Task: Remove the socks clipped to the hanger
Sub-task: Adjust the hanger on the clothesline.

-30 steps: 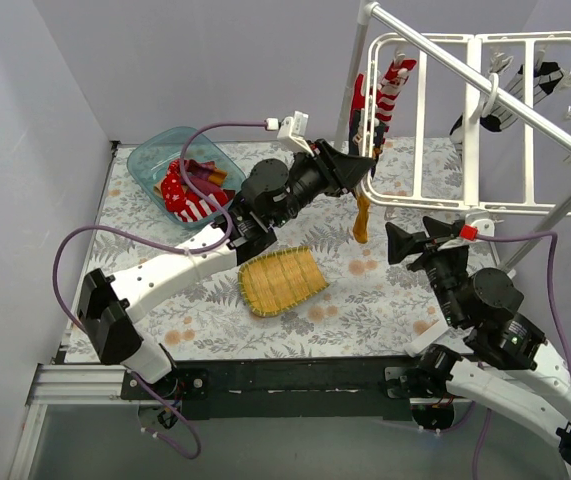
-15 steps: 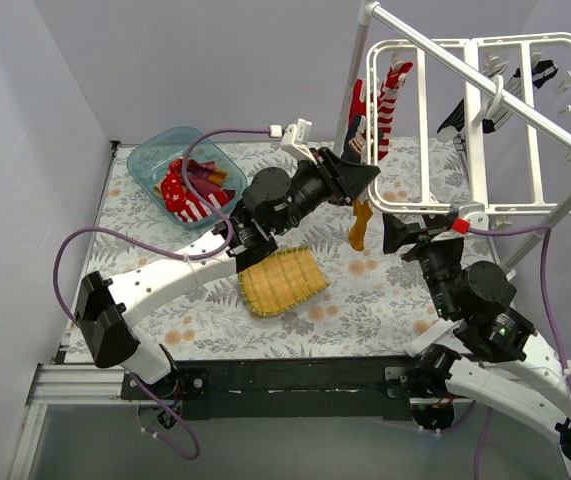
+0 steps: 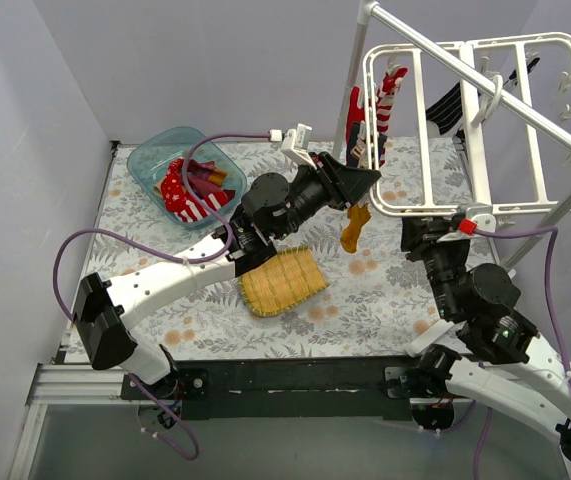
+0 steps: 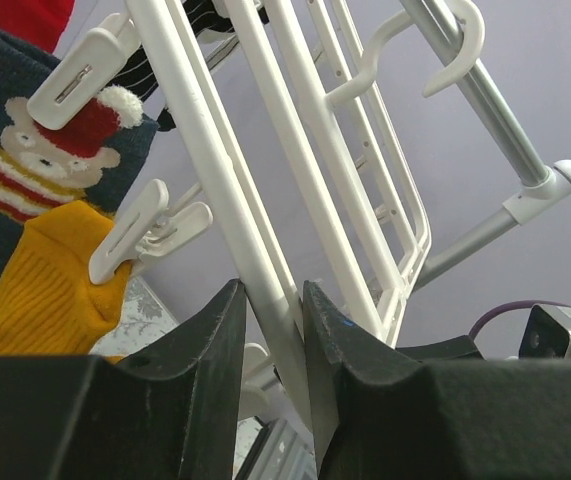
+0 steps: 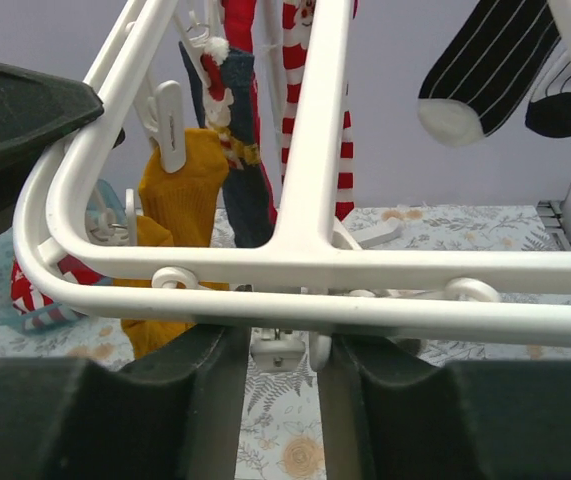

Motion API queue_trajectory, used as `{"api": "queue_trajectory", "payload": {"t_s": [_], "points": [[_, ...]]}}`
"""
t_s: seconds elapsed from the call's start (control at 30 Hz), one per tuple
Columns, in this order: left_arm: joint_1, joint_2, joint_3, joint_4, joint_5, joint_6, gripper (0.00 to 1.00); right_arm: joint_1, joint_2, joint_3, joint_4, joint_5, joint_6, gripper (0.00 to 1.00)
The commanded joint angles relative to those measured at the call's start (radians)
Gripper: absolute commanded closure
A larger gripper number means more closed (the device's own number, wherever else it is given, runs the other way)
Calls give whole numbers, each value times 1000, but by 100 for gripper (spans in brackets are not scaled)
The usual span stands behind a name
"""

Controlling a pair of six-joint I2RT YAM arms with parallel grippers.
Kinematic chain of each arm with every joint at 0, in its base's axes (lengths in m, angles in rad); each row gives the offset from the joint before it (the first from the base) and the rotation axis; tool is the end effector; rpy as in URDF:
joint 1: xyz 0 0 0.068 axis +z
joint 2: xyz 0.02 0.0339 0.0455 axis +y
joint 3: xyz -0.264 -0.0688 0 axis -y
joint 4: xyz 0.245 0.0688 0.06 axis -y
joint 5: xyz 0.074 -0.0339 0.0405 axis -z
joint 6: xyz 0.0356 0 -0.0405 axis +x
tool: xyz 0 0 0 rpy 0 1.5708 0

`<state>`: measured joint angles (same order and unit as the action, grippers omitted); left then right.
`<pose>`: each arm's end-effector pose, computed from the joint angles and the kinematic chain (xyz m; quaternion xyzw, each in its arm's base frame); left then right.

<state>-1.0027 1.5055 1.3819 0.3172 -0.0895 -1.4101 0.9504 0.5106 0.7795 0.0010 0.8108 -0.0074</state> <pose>0.1968 -0.3023 0.4273 -0.1622 0.6147 -0.7106 0.3015 0.0820 0.0703 0.3917 0.0221 0.6385 0.1194 0.7600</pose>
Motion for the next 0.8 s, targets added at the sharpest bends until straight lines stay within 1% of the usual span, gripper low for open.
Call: {"api": "queue_trajectory", "payload": {"t_s": [0.0,0.03,0.13,0.3,0.43,0.47,0.6,0.77], "points": [[-20,-47,-18,-12,59,56,75,-1,-33,49,56,54,-2,65],[-20,-47,-20,-12,60,63,75,-1,-35,52,53,59,0,68],[-20,-51,-20,-13,60,80,73,-1,-38,64,42,65,0,71],[-20,-62,-21,-18,53,117,63,-2,-46,73,34,74,-2,74],[-20,-74,-20,-33,40,157,56,-1,-50,78,30,82,-2,75],[-20,-83,-27,-39,37,174,53,-1,-52,79,28,87,-2,76],[-20,-111,-58,-47,22,218,47,-1,-55,87,19,99,-6,76],[-20,-149,-99,-33,33,279,42,-2,-66,98,11,114,-14,77]]}}
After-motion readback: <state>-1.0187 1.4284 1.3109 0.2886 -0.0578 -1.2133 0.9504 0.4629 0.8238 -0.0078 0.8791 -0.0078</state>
